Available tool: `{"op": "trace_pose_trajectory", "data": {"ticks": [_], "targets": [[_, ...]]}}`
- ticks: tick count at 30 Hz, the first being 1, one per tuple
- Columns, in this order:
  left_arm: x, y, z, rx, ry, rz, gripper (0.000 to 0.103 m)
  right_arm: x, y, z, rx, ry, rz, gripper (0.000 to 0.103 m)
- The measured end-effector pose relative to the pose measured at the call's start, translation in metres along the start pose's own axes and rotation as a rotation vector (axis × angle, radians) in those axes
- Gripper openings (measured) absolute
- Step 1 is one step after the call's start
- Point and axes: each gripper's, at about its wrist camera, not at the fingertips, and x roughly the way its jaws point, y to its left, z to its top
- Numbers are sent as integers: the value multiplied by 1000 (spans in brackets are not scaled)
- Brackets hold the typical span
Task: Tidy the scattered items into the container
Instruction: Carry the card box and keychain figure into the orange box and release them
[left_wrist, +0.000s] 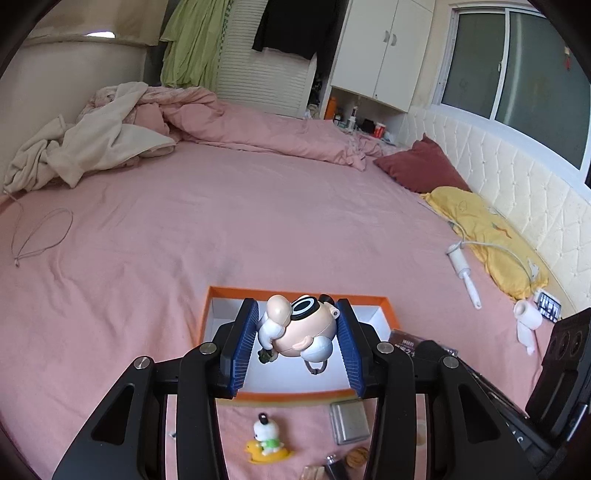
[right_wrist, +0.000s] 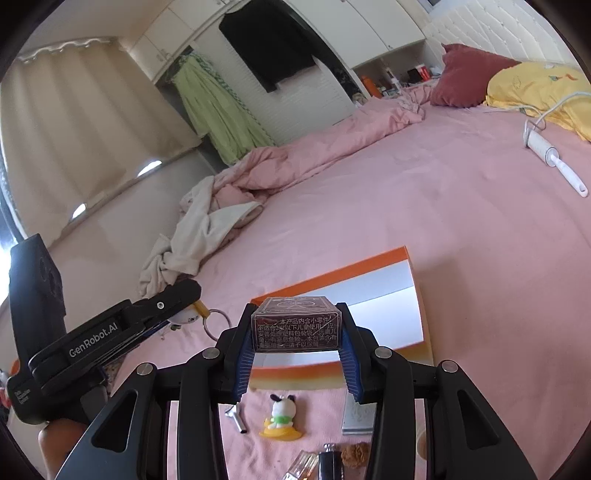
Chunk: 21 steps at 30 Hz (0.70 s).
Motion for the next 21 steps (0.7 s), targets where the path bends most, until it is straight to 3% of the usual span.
{"op": "trace_pose_trajectory", "data": {"ticks": [6,14,17,21], "targets": [[50,9,-19,24,127,50,44,37,-10,10,7,56,-43,40],[89,12,-58,5,273,57,44,70,-22,-30,21,177,-126,40],[91,7,-64,40,276,90,44,71,-21,-32,5,188,-140,40],[88,10,-62,11,276,83,44,71,-20,-32,-16,197,-150,40]]}}
